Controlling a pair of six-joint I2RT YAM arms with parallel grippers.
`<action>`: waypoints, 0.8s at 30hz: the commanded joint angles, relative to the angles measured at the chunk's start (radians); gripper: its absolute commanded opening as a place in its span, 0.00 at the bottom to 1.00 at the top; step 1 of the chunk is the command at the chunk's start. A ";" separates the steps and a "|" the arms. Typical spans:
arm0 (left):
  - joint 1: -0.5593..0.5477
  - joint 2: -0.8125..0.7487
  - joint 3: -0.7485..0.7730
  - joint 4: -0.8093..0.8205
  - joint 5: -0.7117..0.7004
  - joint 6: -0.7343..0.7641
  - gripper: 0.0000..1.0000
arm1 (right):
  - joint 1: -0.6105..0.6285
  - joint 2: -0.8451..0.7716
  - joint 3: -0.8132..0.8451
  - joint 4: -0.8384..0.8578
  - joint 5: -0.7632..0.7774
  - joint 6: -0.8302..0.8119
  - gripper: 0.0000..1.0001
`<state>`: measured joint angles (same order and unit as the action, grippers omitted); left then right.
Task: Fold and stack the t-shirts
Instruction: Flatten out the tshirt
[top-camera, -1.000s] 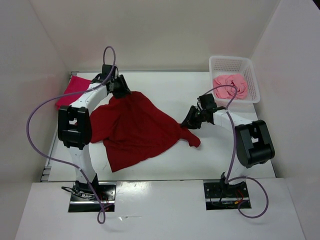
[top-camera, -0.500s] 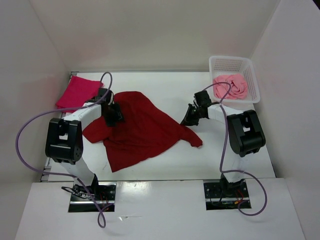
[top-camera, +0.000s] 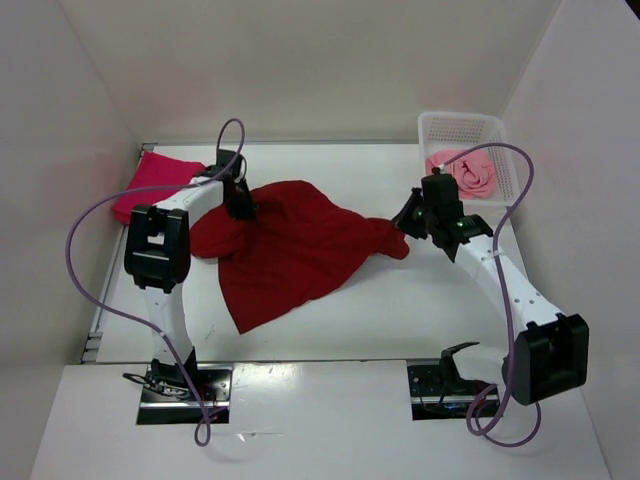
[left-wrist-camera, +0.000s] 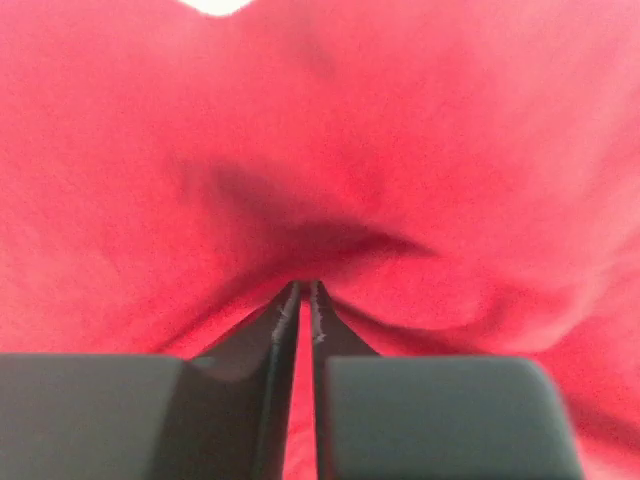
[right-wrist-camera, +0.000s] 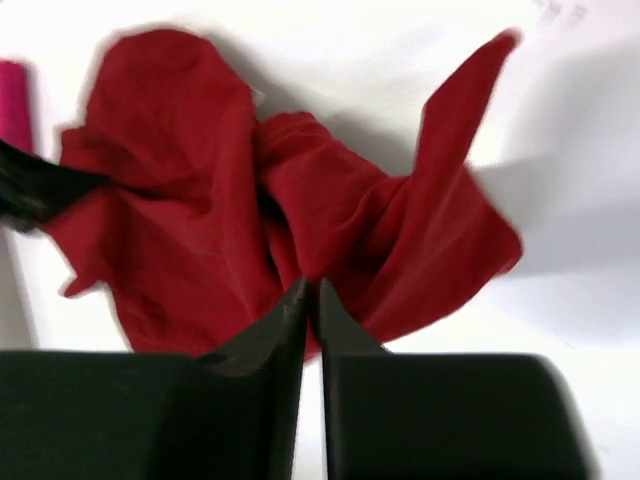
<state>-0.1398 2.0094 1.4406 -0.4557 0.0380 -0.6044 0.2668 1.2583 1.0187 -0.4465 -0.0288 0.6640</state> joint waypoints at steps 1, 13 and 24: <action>-0.017 0.040 0.147 -0.017 -0.055 0.020 0.17 | 0.012 -0.011 -0.083 -0.063 0.080 0.028 0.16; 0.039 -0.289 -0.099 -0.041 -0.046 0.040 0.61 | 0.002 0.114 -0.002 -0.021 0.032 -0.063 0.56; -0.061 -0.397 -0.491 0.023 0.043 -0.080 0.68 | -0.043 0.345 0.055 -0.014 0.102 -0.201 0.76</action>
<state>-0.1921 1.5742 0.9577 -0.4725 0.0563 -0.6476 0.2508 1.5665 1.0225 -0.4904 0.0338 0.5068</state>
